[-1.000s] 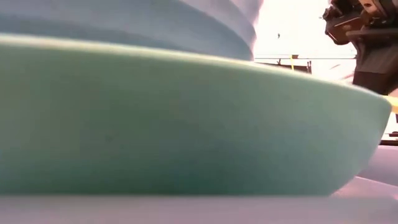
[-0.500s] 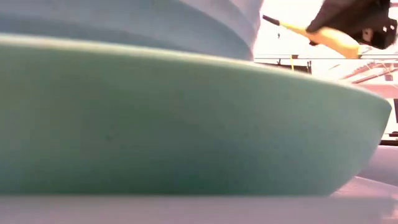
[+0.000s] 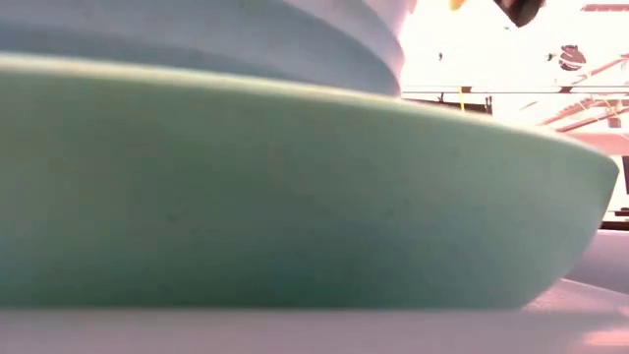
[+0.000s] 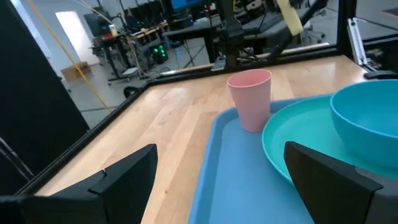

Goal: Set up tray
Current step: Put the light yellow table knife to the right of the orange spoon on the yellow table napkin

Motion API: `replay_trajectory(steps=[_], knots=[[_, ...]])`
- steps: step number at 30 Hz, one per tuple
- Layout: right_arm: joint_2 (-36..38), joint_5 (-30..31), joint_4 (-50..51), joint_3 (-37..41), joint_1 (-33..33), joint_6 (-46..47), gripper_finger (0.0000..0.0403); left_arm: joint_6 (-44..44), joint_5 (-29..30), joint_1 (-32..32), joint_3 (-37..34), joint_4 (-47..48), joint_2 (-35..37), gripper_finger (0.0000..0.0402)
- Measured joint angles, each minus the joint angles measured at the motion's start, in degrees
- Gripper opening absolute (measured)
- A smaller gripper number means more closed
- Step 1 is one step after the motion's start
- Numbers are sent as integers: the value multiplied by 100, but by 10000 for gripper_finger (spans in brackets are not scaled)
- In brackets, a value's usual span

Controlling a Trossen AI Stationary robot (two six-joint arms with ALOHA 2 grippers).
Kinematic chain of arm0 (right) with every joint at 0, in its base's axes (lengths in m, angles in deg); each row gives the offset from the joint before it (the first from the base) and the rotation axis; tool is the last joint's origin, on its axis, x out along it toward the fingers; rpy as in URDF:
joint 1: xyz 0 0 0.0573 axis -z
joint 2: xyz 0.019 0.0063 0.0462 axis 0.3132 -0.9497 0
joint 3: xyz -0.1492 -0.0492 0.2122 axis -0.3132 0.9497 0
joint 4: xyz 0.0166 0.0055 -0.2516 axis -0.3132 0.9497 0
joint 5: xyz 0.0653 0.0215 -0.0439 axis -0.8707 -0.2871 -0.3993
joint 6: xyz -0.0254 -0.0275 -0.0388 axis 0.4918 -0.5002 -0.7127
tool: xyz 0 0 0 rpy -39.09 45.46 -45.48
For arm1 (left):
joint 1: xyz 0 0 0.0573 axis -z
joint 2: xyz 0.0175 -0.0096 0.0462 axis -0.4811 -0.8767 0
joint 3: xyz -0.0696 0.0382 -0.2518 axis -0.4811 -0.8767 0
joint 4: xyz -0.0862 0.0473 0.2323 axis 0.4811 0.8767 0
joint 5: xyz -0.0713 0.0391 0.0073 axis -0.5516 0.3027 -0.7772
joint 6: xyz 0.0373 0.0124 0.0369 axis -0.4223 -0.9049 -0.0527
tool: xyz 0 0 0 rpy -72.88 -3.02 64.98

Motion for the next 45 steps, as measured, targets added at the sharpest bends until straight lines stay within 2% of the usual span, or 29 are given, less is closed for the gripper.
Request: replay_trajectory(steps=[2, 7, 10, 15, 20, 25, 27, 30, 33, 36, 38, 45], knots=[[-75, -60, -866, 270, 62, -555, 55, 7, -15, 0, -1, -2, 2, 351], [-360, -961, -3437, 946, 367, -1842, 55, 154, -110, -3, 0, -37, 2, 351], [-537, -1569, -4187, 1143, 546, -2281, 55, 278, -95, -2, 1, -41, 2, 351], [-716, -2256, -4698, 1154, 741, -2896, 55, 50, -84, -1, -1, -43, 0, 351], [-990, -3143, -5562, 1154, 1006, -3365, 55, 235, 17, -76, -1, -59, 2, 351], [-1207, -3569, -5834, 1154, 1338, -3545, 55, 434, 30, -343, 0, -348, 0, 351], [-1263, -3906, -5904, 1154, 1477, -3545, 55, 464, -63, -450, 1, -564, 0, 351], [-1299, -4270, -6058, 1150, 1627, -3562, 55, 50, -187, -626, -1, -979, 0, 351], [-1292, -4464, -6083, 1141, 1773, -3716, 55, -223, -80, -779, -1, -1701, 0, 351], [-1294, -4908, -6025, 1042, 1946, -3855, 55, -375, -75, -991, 0, -2460, 2, 351], [-1292, -5114, -5963, 929, 2031, -3876, 55, -760, -516, -1162, 0, -2761, 2, 351], [-1292, -5986, -5697, 500, 2247, -4040, 55, -1587, -2992, -1827, -1, -3506, -46, 351]])
